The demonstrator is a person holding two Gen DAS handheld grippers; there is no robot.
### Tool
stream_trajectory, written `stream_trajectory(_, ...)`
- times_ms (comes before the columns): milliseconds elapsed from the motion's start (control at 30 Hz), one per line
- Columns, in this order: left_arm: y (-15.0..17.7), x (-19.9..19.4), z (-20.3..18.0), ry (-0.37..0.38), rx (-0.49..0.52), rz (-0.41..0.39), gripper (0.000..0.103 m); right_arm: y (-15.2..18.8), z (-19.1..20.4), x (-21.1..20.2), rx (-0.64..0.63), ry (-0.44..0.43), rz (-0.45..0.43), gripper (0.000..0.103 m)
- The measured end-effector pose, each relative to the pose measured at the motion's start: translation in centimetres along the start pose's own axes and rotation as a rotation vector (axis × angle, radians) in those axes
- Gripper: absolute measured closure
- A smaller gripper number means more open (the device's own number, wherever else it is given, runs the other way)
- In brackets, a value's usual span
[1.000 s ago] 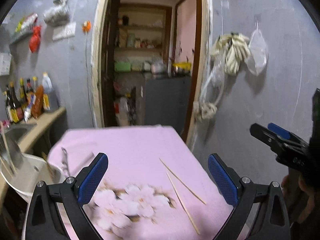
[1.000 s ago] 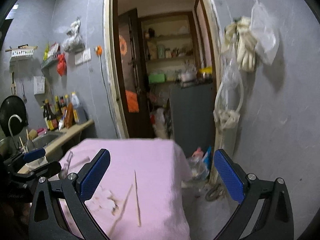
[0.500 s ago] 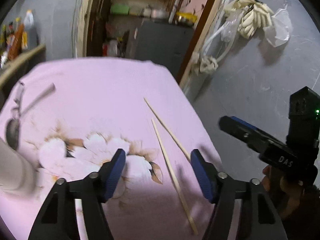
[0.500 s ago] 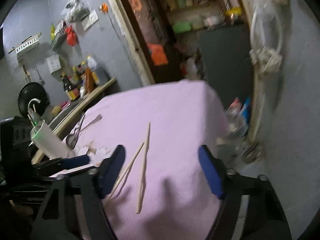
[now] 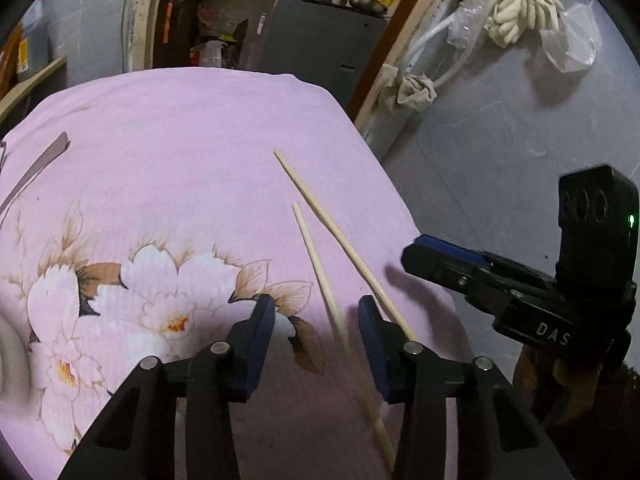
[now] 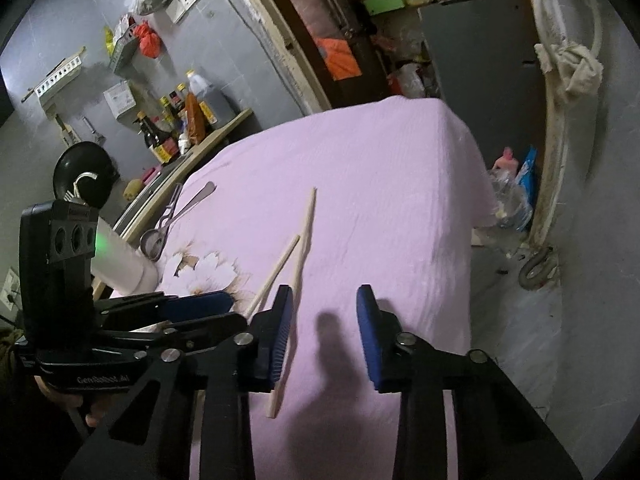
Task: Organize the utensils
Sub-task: 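Close the right tool on a chopstick while the left tool closes on another chopstick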
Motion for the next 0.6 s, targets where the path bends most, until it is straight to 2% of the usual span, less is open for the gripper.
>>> stream_trajectory(167,-0.2,-0.1,0.3,-0.002,0.013,0.014,0.077,-0.6,0.7,0.8,-0.026,-0.022,0.038,0.081)
stream_trajectory(400,-0.4,-0.1,0.9,0.011,-0.004,0.019,0.082,-0.8,1.7,1.8,-0.067,-0.014,0.102,0.081)
stream_trajectory(467,-0.2,-0.2,1.2,0.018,-0.007,0.021,0.084,-0.7,1.7,1.7,-0.077,-0.005,0.113,0.086)
stream_trajectory(600,-0.1,-0.2,1.2,0.022,-0.003,0.028,0.085,-0.4,2.0,1.2,-0.096,0.032,0.141,0.089)
Point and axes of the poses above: each gripper's, at about its wrist camera, not at the fingertips, and x roughly the way its jaws point, z to its left, y to its underside, the point moved 1 cm from there along x, roughly the way its jaws point, and after that the axes turned 2 degrees about z, right-handed, at the moved point
